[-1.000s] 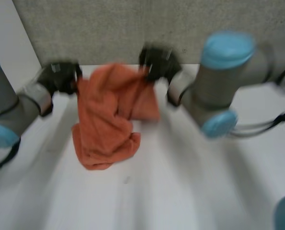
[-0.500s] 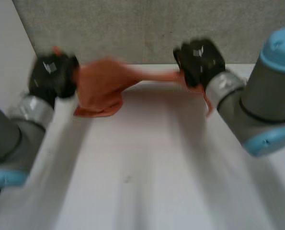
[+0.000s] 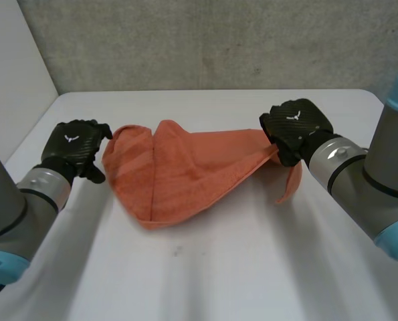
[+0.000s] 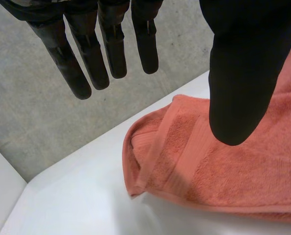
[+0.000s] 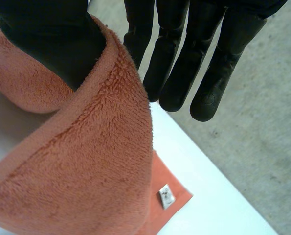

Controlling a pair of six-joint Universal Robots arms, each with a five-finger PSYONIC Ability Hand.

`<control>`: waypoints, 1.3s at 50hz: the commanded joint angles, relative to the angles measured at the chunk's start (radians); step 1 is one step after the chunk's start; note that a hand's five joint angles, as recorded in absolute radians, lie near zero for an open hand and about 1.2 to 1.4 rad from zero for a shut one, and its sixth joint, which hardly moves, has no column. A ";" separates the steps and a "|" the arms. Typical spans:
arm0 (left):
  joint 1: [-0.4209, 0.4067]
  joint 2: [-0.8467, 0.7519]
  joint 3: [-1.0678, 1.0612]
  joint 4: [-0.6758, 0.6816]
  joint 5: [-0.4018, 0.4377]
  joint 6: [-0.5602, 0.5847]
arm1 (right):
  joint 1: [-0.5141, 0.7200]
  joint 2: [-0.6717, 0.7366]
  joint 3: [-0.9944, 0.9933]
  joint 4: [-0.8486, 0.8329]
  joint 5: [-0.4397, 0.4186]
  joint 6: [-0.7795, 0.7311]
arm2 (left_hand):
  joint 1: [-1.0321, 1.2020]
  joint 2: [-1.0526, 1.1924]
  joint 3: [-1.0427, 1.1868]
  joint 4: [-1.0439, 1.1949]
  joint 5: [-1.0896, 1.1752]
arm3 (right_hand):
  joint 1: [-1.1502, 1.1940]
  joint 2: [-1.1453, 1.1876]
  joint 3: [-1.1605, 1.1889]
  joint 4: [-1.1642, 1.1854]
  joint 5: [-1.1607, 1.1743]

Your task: Fold the laundry

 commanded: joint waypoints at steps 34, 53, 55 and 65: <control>0.163 -0.226 0.001 -0.119 0.526 0.321 | -0.002 -0.029 0.032 0.002 0.003 0.003 | 0.056 0.059 0.058 0.066 0.072 | 0.423 0.228 0.217 0.209 0.235; 0.111 -0.310 0.099 -0.053 0.523 0.305 | 0.004 0.001 0.043 -0.001 0.002 0.001 | 0.194 0.197 0.196 0.204 0.210 | 0.423 0.228 0.217 0.209 0.235; 0.103 -0.321 0.112 -0.051 0.523 0.305 | 0.004 0.006 0.043 -0.001 0.002 0.001 | 0.194 0.197 0.196 0.204 0.210 | 0.423 0.228 0.217 0.209 0.235; 0.085 -0.365 0.162 -0.051 0.520 0.310 | -0.004 0.017 0.038 -0.001 0.002 0.000 | 0.223 0.226 0.225 0.233 0.239 | 0.423 0.228 0.217 0.209 0.235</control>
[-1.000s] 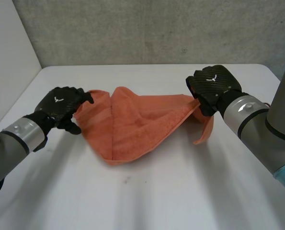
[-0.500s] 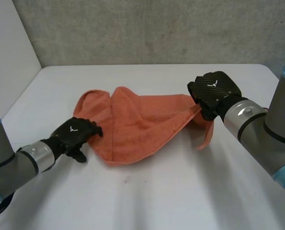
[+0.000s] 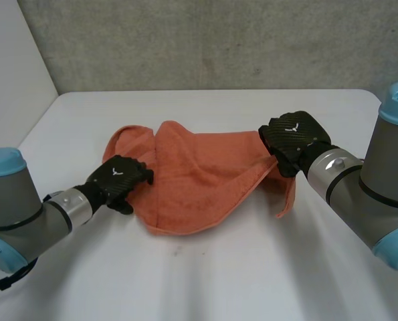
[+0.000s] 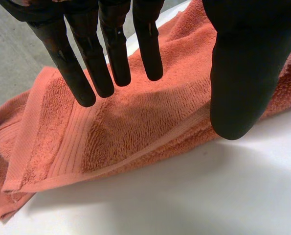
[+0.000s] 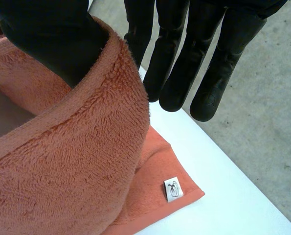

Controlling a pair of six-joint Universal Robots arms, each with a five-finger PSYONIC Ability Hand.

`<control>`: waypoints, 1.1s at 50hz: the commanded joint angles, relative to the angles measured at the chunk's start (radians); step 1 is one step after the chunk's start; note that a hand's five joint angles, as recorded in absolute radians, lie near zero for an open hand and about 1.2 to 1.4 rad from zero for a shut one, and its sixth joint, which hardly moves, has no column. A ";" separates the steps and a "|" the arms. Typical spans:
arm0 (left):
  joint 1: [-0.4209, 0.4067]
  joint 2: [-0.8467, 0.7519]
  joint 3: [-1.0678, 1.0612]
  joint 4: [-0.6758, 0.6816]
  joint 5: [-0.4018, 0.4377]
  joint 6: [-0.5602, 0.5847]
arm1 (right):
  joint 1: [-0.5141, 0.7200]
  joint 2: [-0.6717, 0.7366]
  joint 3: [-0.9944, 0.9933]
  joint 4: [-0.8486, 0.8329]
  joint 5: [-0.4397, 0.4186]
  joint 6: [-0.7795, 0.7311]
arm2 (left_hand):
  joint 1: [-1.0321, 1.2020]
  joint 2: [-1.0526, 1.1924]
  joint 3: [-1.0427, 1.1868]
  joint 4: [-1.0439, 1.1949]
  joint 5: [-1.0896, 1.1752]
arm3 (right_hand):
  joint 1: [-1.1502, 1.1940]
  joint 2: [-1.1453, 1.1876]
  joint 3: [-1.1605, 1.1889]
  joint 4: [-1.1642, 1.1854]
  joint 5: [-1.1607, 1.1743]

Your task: Fold the laundry

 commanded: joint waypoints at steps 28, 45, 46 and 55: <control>0.002 0.511 -0.102 -0.049 -0.253 0.005 | -0.075 -0.122 -0.107 0.319 0.009 -0.224 | 0.823 0.822 0.824 0.820 0.831 | 0.423 0.228 0.217 0.208 0.235; -0.011 0.353 -0.188 -0.270 -0.342 0.144 | -0.065 0.044 -0.022 0.471 0.011 -0.383 | 0.823 0.822 0.824 0.820 0.831 | 0.423 0.228 0.217 0.208 0.235; -0.012 0.328 -0.170 -0.270 -0.360 0.155 | -0.065 0.066 -0.028 0.465 0.011 -0.383 | 0.823 0.822 0.824 0.820 0.831 | 0.423 0.228 0.217 0.208 0.235; -0.037 0.135 0.201 -0.208 -0.472 0.198 | -0.065 0.201 -0.289 0.365 0.052 -0.368 | 0.823 0.822 0.824 0.820 0.831 | 0.423 0.228 0.217 0.208 0.235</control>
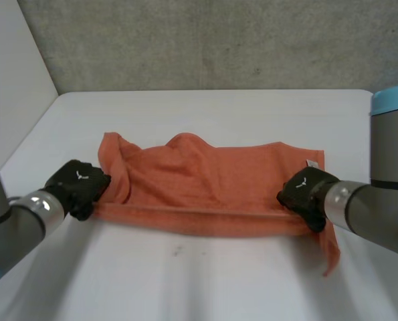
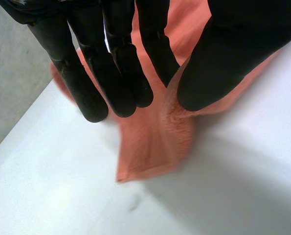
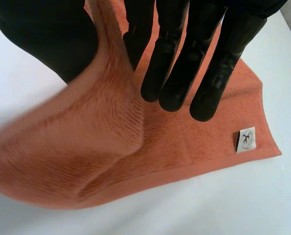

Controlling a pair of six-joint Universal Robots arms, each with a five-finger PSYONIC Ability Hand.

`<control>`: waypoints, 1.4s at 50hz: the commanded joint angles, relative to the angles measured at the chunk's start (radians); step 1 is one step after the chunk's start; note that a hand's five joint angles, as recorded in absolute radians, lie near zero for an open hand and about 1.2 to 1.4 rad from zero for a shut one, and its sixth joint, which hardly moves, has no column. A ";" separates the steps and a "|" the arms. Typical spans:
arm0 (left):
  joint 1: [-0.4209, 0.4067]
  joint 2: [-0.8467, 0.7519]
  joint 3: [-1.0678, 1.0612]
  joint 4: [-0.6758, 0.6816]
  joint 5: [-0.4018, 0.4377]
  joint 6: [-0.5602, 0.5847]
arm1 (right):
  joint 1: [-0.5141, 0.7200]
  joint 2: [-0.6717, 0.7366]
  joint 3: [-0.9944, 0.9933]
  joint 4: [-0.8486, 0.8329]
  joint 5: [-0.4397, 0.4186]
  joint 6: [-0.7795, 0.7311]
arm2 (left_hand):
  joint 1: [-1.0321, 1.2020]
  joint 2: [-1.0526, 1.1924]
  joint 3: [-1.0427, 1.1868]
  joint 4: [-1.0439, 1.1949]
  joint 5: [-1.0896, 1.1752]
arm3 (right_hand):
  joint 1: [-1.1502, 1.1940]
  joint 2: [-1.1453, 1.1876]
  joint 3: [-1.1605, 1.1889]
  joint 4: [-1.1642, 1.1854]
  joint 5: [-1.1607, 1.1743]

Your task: Fold the laundry

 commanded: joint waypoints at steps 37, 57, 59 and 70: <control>-0.035 0.007 -0.134 0.438 -0.069 -0.045 | -0.017 0.020 0.135 -0.449 -0.019 0.149 | 0.269 0.201 0.206 0.204 0.258 | 0.423 0.228 0.217 0.208 0.235; 0.043 -0.075 -0.131 0.402 0.025 -0.077 | -0.069 -0.057 0.212 -0.458 -0.029 0.195 | -0.394 -0.462 -0.457 -0.459 -0.405 | 0.423 0.228 0.217 0.208 0.235; 0.054 -0.082 -0.120 0.405 0.029 -0.134 | -0.097 -0.058 0.213 -0.456 -0.030 0.211 | -0.394 -0.462 -0.457 -0.459 -0.405 | 0.423 0.228 0.217 0.208 0.235; 0.065 -0.130 -0.060 0.402 0.060 -0.359 | -0.137 -0.061 0.218 -0.458 -0.035 0.232 | -0.394 -0.462 -0.457 -0.459 -0.405 | 0.423 0.228 0.217 0.208 0.235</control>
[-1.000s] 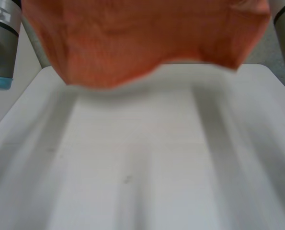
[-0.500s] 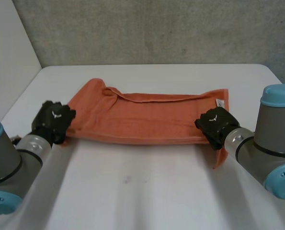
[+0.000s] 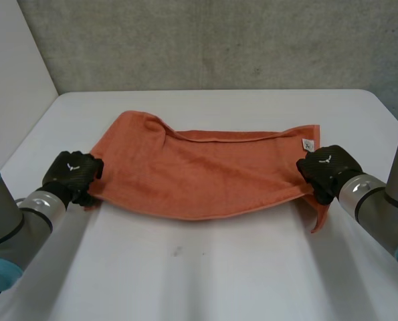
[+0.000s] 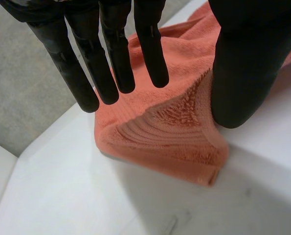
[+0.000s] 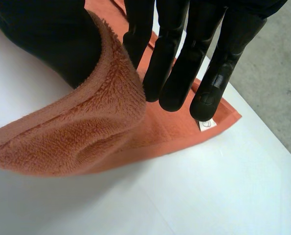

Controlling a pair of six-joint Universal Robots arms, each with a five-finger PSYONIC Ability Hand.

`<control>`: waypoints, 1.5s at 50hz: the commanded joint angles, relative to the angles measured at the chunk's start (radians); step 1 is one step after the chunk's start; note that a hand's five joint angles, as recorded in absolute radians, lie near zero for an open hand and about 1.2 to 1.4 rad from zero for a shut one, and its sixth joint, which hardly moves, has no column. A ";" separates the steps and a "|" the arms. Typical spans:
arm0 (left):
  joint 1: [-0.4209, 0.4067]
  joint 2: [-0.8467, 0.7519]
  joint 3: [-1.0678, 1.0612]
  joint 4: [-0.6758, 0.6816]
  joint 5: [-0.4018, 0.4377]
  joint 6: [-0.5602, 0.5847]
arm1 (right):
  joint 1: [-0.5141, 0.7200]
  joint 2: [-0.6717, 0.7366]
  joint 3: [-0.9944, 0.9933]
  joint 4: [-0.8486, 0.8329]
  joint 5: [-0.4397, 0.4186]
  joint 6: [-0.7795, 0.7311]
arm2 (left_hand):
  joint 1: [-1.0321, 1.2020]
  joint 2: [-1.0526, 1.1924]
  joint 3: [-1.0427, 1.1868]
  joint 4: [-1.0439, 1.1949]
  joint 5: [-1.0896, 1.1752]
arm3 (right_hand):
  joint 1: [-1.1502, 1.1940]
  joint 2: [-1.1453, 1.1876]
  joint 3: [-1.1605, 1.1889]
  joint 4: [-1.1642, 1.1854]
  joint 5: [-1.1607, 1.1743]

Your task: Fold the laundry

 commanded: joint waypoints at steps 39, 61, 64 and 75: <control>-0.011 0.155 -0.011 -0.027 -0.051 0.103 | -0.036 -0.087 -0.022 0.062 0.004 -0.016 | 0.724 0.729 0.725 0.734 0.735 | 0.423 0.228 0.214 0.203 0.228; 0.038 0.341 -0.060 -0.495 -0.056 0.333 | -0.090 -0.132 -0.045 0.529 0.016 -0.323 | 0.724 0.729 0.725 0.734 0.735 | 0.423 0.228 0.214 0.203 0.228; 0.032 0.208 -0.002 -0.489 -0.063 0.391 | -0.088 -0.052 -0.069 0.525 0.028 -0.332 | 0.724 0.729 0.725 0.734 0.735 | 0.423 0.228 0.214 0.203 0.228; -0.067 -0.061 0.532 -0.391 -0.172 0.481 | -0.088 0.063 -0.537 0.345 0.097 -0.278 | 0.724 0.729 0.725 0.734 0.735 | 0.423 0.228 0.214 0.203 0.228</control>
